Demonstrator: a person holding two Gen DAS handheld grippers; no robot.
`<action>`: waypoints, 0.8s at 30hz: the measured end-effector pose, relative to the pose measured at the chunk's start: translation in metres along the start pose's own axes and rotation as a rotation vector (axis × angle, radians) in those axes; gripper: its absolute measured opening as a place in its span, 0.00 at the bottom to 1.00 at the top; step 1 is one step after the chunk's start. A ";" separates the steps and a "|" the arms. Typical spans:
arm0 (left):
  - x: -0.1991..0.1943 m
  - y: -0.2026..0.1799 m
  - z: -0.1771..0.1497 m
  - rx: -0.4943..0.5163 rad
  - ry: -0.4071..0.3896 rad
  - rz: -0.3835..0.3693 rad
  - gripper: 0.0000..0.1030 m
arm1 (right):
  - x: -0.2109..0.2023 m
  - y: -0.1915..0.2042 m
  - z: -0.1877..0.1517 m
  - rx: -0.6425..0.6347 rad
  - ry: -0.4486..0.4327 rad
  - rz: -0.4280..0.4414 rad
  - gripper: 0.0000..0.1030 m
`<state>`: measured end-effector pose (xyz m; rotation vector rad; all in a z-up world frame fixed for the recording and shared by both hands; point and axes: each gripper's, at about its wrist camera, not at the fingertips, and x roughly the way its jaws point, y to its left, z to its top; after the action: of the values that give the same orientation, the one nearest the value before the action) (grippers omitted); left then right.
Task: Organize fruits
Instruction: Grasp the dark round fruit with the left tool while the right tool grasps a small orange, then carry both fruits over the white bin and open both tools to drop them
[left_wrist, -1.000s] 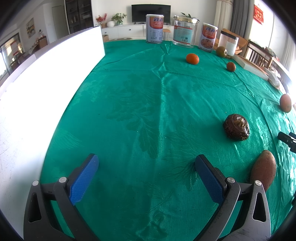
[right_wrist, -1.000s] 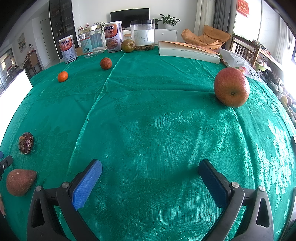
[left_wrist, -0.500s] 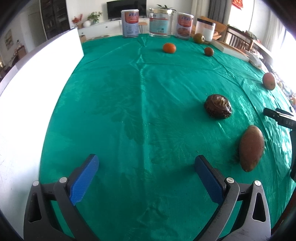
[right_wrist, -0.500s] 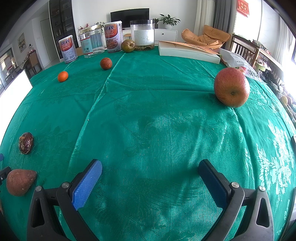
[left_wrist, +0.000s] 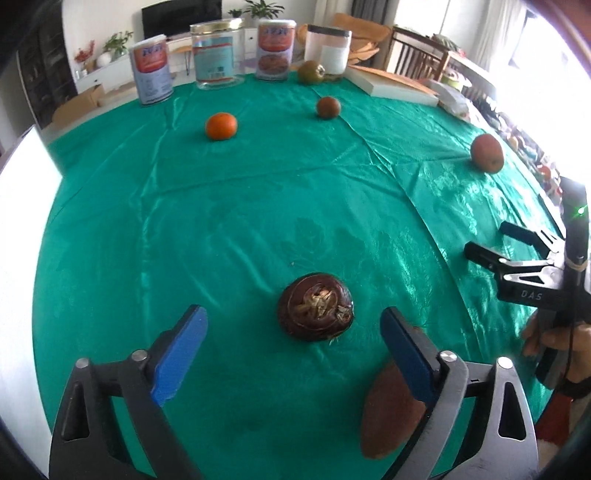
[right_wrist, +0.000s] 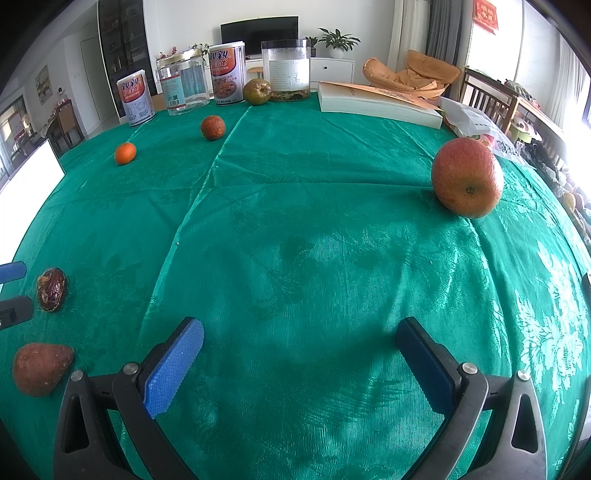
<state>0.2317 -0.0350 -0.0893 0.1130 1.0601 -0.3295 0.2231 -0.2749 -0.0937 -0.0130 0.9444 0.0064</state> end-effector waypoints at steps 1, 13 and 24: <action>0.007 -0.003 0.002 0.016 0.022 0.005 0.76 | -0.001 -0.001 -0.001 -0.005 0.000 0.005 1.00; -0.035 0.033 -0.015 -0.204 -0.099 -0.022 0.45 | 0.048 0.028 0.155 0.070 0.110 0.317 0.80; -0.127 0.091 -0.067 -0.342 -0.137 0.000 0.45 | 0.113 0.070 0.209 0.081 0.193 0.257 0.27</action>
<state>0.1477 0.0950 -0.0173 -0.2129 0.9668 -0.1495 0.4581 -0.2021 -0.0631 0.1860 1.1331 0.2079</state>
